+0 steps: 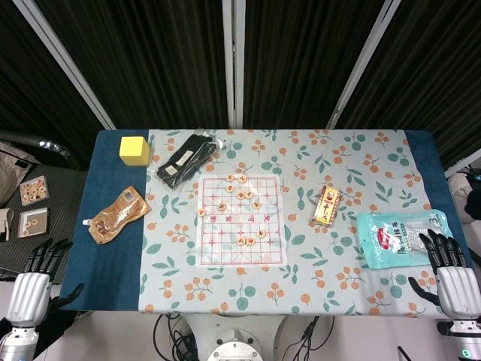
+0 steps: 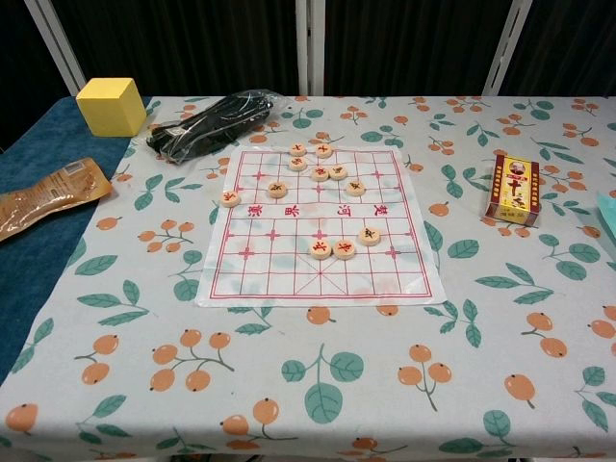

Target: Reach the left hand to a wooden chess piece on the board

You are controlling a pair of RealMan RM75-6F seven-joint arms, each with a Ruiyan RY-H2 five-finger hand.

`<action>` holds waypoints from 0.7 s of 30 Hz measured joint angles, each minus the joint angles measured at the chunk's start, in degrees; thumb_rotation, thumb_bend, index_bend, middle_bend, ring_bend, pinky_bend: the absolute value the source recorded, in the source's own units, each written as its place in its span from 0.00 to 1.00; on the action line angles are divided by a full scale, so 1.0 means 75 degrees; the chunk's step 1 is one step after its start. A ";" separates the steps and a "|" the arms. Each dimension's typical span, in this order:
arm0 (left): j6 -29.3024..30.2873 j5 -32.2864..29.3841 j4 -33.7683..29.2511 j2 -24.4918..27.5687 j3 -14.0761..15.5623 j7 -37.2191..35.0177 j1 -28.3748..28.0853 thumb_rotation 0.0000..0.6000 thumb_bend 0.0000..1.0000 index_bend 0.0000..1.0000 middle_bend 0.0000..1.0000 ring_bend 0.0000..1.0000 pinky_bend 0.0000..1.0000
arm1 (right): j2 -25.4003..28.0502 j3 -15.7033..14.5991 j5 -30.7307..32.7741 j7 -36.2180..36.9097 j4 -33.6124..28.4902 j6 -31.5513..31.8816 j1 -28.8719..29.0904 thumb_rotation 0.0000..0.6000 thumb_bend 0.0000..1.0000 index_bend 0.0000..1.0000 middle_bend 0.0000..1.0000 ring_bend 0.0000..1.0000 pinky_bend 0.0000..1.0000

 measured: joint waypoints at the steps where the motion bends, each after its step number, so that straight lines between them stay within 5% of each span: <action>1: -0.0012 -0.0008 -0.0008 0.0002 -0.0005 0.0003 -0.0007 1.00 0.18 0.13 0.10 0.00 0.09 | -0.0002 0.0004 0.0007 -0.0002 -0.0005 -0.0016 0.0009 1.00 0.15 0.00 0.00 0.00 0.00; 21: -0.0426 0.0187 -0.0571 0.0323 -0.0116 0.0403 -0.0477 1.00 0.18 0.13 0.10 0.00 0.09 | -0.0002 -0.0023 -0.0051 0.0334 0.0189 0.0243 -0.0114 1.00 0.15 0.00 0.00 0.00 0.00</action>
